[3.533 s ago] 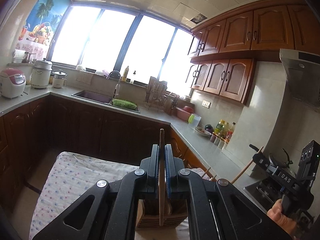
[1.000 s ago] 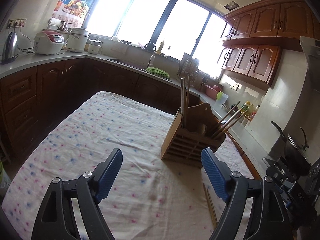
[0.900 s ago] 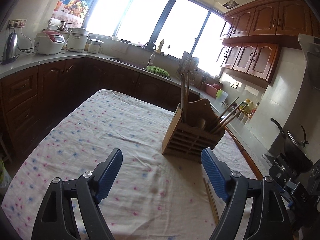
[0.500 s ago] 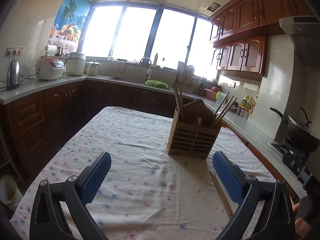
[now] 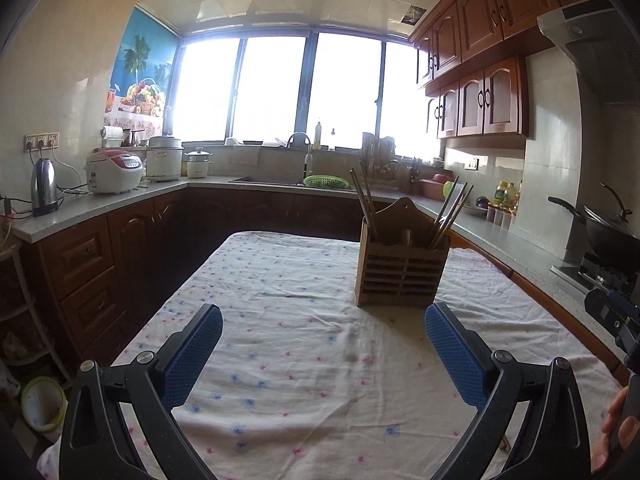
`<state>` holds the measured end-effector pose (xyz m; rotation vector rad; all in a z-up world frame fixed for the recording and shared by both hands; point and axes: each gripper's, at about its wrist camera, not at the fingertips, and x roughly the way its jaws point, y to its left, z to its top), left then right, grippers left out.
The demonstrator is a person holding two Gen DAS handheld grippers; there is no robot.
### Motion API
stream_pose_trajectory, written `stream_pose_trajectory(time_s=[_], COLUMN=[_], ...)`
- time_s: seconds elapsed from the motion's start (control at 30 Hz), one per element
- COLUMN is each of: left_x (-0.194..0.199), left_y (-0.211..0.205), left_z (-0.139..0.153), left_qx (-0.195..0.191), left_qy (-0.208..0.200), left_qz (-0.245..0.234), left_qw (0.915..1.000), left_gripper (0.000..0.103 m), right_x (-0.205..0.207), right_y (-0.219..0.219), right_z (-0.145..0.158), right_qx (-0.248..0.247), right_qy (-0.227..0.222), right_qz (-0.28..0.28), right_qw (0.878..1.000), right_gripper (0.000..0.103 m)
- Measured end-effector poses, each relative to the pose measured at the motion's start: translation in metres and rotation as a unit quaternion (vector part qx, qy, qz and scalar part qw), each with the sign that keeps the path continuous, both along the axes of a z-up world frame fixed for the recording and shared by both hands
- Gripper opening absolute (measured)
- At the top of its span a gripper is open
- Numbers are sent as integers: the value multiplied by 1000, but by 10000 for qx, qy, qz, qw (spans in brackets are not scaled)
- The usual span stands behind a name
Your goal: Organize utensils
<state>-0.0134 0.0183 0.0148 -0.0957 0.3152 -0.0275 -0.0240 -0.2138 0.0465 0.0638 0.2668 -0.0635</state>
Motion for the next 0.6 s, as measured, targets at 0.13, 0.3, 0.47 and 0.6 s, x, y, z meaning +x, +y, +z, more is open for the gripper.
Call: stream_pose_trajectory(time_s=[0.13, 0.3, 0.47, 0.6], left_x=[-6, -10, -15, -16], left_y=[-6, -14, -17, -19], left_z=[-5, -9, -11, -15], left_qx=[143, 309, 414, 490], left_qy=[54, 111, 103, 127], left_qz=[39, 14, 106, 148], left_qw=[9999, 9995, 9990, 9986], left_gripper=[102, 102, 102, 102], right_x=[-9, -12, -16, -16], right_y=[1, 3, 7, 8], right_z=[-10, -23, -32, -36], right_qx=[-24, -65, -113, -138], right_qy=[61, 218, 278, 319], right_qz=[-53, -79, -64, -44], right_qw=[10000, 9997, 9995, 9994], right_gripper=[103, 103, 103, 103])
